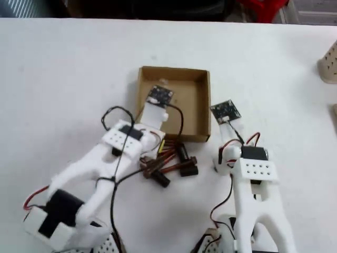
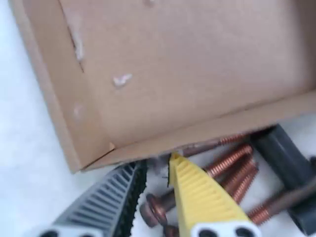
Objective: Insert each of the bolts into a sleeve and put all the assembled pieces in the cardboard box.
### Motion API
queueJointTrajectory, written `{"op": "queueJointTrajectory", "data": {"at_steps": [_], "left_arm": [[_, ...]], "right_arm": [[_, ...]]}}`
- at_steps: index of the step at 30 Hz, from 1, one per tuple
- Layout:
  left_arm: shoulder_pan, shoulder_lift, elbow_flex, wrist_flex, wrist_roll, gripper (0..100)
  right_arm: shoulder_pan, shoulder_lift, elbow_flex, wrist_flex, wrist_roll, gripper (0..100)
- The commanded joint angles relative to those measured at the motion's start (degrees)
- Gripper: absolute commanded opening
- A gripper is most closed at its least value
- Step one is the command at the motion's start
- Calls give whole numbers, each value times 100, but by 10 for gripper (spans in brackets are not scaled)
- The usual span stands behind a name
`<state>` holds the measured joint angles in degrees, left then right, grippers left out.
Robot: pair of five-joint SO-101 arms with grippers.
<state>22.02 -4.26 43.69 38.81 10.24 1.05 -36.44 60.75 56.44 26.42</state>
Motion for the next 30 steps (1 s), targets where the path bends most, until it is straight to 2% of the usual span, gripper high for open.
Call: {"op": "queueJointTrajectory", "data": {"at_steps": [1,12,15,18,26,30], "left_arm": [[-154,435,-738,466,-53,116],[-4,110,-791,686,18,118],[347,-514,-756,1002,782,121],[541,-831,-747,976,1635,122],[462,453,-809,149,4105,122],[224,708,-870,-26,4308,122]], "right_arm": [[31,-40,-229,-31,-9,17],[31,-40,-229,-40,-9,17],[31,-40,-229,-48,-9,17],[31,-40,-229,-48,-9,17],[31,-40,-220,-66,0,17],[31,-40,-220,-75,0,17]]}}
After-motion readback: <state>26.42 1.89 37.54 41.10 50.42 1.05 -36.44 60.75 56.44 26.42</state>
